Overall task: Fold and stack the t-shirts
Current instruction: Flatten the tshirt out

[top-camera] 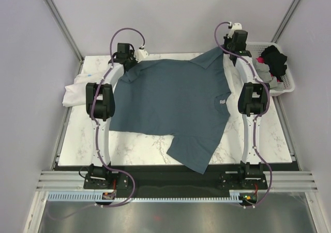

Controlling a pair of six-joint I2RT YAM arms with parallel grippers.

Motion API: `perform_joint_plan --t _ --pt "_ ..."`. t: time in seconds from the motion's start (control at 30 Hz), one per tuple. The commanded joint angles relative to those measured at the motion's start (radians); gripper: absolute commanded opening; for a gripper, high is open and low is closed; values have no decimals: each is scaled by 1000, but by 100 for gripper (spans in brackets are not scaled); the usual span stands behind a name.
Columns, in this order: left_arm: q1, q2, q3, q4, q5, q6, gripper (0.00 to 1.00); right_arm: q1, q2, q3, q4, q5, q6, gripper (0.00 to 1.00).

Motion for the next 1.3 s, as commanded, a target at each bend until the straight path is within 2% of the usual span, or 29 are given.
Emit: perform_joint_plan --t 0.0,0.07,0.27,0.37,0.4,0.43,0.47,0.53,0.63,0.77,1.0,1.27 --pt "5 6 48 96 -75 -43 43 7 10 67 56 38 19 0" --pt "5 -19 37 125 -116 -80 67 13 4 59 53 35 19 0" --pt "12 -109 -55 134 -94 -166 75 11 -10 49 42 26 19 0" --pt "44 -59 47 0 -36 -286 80 13 -24 38 37 15 48 0" --pt "58 -24 109 -58 1 -388 81 13 -27 32 34 10 51 0" --pt "70 8 260 -120 79 -444 81 11 -30 27 33 6 57 0" --pt "95 41 333 -236 115 -499 81 11 -34 21 26 -8 60 0" --pt "112 99 416 -281 187 -603 80 13 -44 6 19 -17 62 0" --pt "120 96 370 -251 248 -647 77 36 -51 -11 14 -22 65 0" --pt "120 118 381 -245 284 -686 68 42 -59 -22 8 -30 63 0" --pt "147 93 283 -286 492 -915 67 45 -76 -36 2 -30 57 0" --pt "149 133 301 -257 502 -966 60 56 -91 -59 -3 -24 43 0"
